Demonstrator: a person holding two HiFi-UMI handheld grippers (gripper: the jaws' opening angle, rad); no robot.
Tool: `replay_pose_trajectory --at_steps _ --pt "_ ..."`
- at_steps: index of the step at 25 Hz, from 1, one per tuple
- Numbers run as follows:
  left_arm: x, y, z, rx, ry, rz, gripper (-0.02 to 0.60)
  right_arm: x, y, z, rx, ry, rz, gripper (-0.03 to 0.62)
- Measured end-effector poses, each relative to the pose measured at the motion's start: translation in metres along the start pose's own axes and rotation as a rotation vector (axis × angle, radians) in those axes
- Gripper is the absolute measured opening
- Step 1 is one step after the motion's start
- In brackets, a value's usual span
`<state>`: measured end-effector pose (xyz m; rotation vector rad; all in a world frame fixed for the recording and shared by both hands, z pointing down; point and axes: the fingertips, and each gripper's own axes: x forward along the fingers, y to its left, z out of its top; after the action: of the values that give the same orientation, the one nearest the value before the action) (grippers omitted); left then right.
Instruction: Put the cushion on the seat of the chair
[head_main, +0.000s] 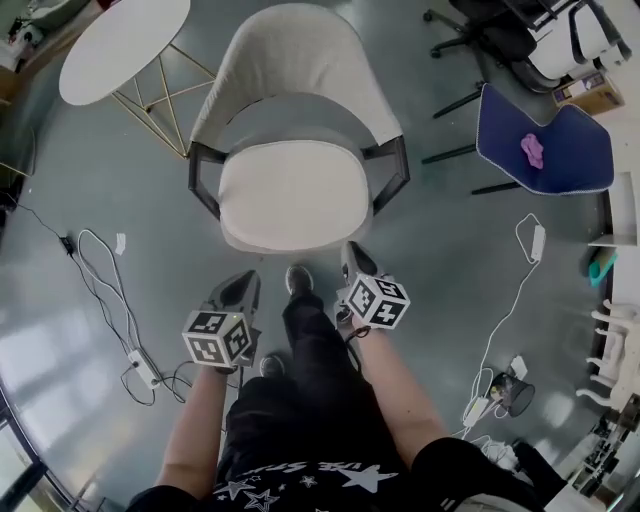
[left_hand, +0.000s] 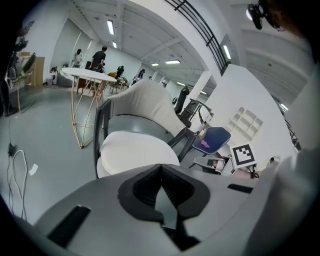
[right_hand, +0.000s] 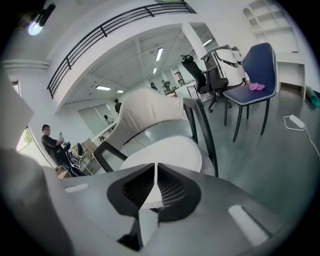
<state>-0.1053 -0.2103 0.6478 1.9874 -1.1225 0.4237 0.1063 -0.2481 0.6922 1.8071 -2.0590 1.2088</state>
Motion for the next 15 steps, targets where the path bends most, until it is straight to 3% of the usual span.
replay_pose_trajectory --at_steps 8,15 --pt "-0.089 -0.022 0.004 0.050 -0.135 -0.011 0.008 -0.084 0.062 0.004 -0.012 -0.112 0.078 0.005" --pt "-0.155 -0.070 -0.027 0.048 -0.165 -0.099 0.008 -0.178 0.111 0.002 -0.101 -0.186 0.156 0.003"
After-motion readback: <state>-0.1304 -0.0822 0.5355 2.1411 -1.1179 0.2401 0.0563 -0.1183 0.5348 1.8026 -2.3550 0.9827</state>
